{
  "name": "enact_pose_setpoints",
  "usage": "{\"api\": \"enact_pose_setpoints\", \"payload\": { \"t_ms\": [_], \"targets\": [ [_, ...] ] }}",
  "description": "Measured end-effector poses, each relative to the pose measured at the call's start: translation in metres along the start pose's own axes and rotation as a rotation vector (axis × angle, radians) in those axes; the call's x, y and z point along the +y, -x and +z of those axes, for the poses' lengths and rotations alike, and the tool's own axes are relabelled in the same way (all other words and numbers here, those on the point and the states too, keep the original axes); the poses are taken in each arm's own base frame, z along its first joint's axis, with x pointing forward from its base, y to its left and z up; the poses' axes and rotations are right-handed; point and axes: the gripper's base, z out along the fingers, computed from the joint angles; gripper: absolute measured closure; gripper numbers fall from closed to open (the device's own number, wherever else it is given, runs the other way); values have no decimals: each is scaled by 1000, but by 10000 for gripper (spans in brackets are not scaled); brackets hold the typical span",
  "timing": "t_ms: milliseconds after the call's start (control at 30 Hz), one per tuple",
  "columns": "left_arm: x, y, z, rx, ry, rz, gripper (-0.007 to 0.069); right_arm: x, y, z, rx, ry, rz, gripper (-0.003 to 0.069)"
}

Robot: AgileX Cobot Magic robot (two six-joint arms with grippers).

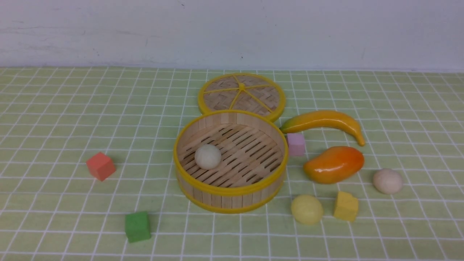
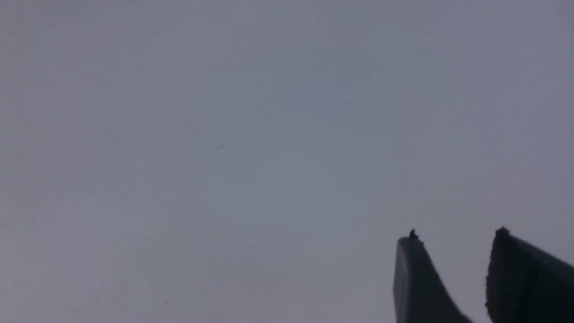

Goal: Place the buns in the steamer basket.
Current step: Use the right arm to grab a steamed stuffed bun

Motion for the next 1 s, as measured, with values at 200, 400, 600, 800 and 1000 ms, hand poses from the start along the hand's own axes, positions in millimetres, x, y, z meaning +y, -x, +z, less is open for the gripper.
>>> {"api": "enact_pose_setpoints", "payload": {
  "t_ms": [200, 400, 600, 800, 1000],
  "targets": [
    [0, 0, 0, 0, 0, 0, 592, 11, 39, 24, 19, -25, 57, 420],
    [0, 0, 0, 0, 0, -1, 585, 10, 39, 73, 269, -115, 41, 420],
    [0, 0, 0, 0, 0, -1, 576, -8, -13, 103, 583, -154, -151, 420],
    [0, 0, 0, 0, 0, -1, 575, -22, -61, 123, 770, -126, -244, 420],
    [0, 0, 0, 0, 0, -1, 570, -38, -103, 139, 992, -257, -111, 420]
  ]
}}
